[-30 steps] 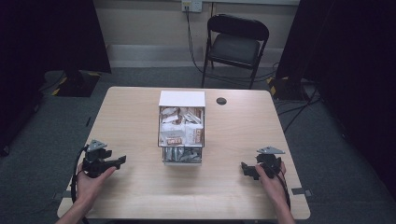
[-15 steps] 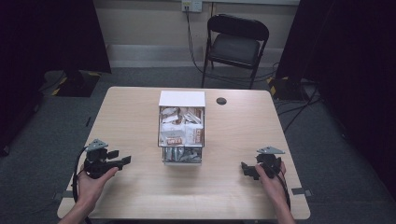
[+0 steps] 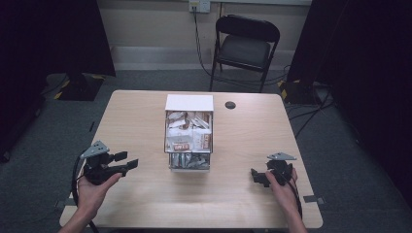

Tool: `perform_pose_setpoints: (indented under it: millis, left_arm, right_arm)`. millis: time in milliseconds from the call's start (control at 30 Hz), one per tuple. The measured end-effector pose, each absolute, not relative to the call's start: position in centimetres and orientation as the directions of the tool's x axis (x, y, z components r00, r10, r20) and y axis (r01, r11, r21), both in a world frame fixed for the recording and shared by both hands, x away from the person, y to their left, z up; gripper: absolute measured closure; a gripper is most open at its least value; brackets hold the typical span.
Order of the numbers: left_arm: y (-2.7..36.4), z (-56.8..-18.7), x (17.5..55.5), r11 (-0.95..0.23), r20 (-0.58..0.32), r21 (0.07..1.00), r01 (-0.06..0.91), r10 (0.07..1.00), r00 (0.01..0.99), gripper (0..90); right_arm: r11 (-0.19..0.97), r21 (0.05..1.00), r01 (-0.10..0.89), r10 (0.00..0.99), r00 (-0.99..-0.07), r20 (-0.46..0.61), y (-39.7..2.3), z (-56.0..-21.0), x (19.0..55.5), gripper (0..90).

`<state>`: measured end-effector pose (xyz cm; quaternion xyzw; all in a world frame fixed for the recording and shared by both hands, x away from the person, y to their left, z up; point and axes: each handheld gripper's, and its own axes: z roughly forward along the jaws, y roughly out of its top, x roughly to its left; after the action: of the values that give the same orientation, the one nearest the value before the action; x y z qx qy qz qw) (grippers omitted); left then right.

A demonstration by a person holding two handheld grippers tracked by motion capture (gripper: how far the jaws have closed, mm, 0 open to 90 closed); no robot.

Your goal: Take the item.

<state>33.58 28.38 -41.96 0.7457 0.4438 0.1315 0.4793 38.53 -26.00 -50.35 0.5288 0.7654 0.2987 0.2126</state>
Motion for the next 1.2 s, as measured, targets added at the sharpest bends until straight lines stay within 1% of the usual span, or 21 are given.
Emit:
perform_pose_setpoints:
  millis: [267, 567, 767, 1033, 1133, 1200]
  left_arm:
    - [27.8, -40.5, 33.7, -0.146, -0.233, 0.846, 0.512, 0.763, 0.603, 44.4]
    - [27.1, -38.9, 33.9, -0.141, -0.237, 0.865, 0.482, 0.732, 0.639, 44.8]
    - [26.5, -37.5, 34.6, -0.127, -0.250, 0.873, 0.471, 0.713, 0.655, 47.1]
    - [25.5, -35.9, 35.1, -0.137, -0.236, 0.890, 0.435, 0.678, 0.696, 49.2]
    - [25.0, -35.1, 35.4, -0.155, -0.209, 0.900, 0.406, 0.666, 0.717, 51.4]
    - [24.7, -34.7, 35.6, -0.155, -0.214, 0.903, 0.402, 0.648, 0.731, 51.4]
  right_arm:
    - [0.262, 0.682, 0.683, 0.937, -0.350, -0.010, -26.0, -50.4, 38.5, 0.0]
    - [0.262, 0.682, 0.683, 0.937, -0.350, -0.010, -26.0, -50.3, 38.5, 0.0]
    - [0.262, 0.682, 0.683, 0.937, -0.350, -0.010, -26.0, -50.3, 38.5, 0.0]
    - [0.262, 0.682, 0.683, 0.937, -0.350, -0.010, -26.0, -50.3, 38.5, 0.0]
    - [0.263, 0.682, 0.683, 0.937, -0.350, -0.010, -26.0, -50.3, 38.5, 0.0]
    - [0.262, 0.682, 0.682, 0.937, -0.350, -0.010, -26.0, -50.3, 38.5, 0.0]
